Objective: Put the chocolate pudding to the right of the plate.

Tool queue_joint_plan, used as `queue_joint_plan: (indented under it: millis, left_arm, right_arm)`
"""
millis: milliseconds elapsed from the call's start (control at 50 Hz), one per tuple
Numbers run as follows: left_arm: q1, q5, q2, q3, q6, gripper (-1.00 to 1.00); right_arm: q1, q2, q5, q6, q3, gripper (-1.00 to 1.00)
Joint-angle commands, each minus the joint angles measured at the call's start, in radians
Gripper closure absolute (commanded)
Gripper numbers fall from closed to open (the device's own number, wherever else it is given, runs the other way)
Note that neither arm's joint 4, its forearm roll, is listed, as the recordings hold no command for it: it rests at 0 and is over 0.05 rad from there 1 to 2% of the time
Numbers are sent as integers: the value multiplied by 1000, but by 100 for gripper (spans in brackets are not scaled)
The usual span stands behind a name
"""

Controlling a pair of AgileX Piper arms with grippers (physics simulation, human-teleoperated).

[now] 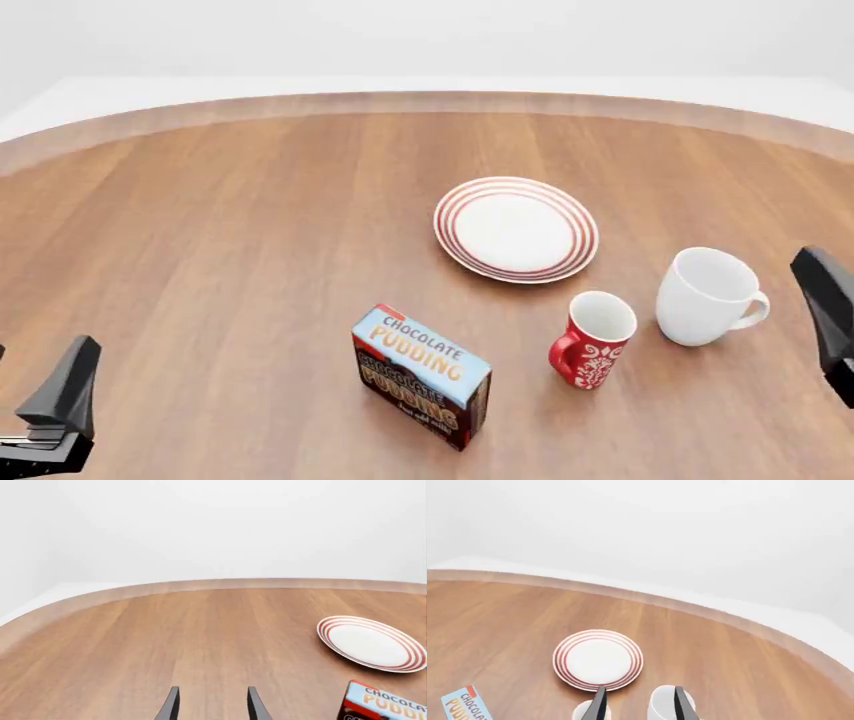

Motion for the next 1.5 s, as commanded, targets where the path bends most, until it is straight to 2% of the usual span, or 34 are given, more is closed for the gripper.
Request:
queue_joint_plan:
  millis: [20, 80, 100, 140, 220, 280, 380, 500, 780, 860, 940, 980, 1300, 1500]
  left_arm:
    - [0, 0, 0, 0, 0, -100]
    - [0, 0, 0, 0, 0, -100]
    - [0, 0, 0, 0, 0, -100]
    - [0, 0, 0, 0, 0, -100]
    - [0, 0, 0, 0, 0, -100]
    - [0, 0, 0, 0, 0, -100]
    - [0, 0, 0, 0, 0, -100]
    - [0, 0, 0, 0, 0, -100]
    - [0, 0, 0, 0, 0, -100]
    - [0, 0, 0, 0, 0, -100]
    - [0, 0, 0, 0, 0, -100]
    - [0, 0, 0, 0, 0, -100]
    - [0, 0, 0, 0, 0, -100]
    - [0, 0, 0, 0, 0, -100]
  right_arm:
    - [80, 193, 129, -64, -326, -100]
    - [113, 246, 139, -88, -390, -100]
    - [136, 274, 146, -76, -417, -100]
    - [151, 303, 150, -112, -437, -100]
    - [205, 383, 158, -107, -500, -100]
    - [235, 427, 158, -137, -526, -100]
    - [266, 462, 181, -130, -564, -100]
    - [306, 501, 194, -152, -593, -100]
    - [389, 613, 115, -158, -547, -100]
    - [418, 655, 106, -212, -524, -100]
    - [453, 691, 103, -219, -526, -100]
    - [476, 701, 103, -192, -537, -100]
    - [541, 739, 75, -187, -492, -100]
    - [579, 798, 15, -152, -448, -100]
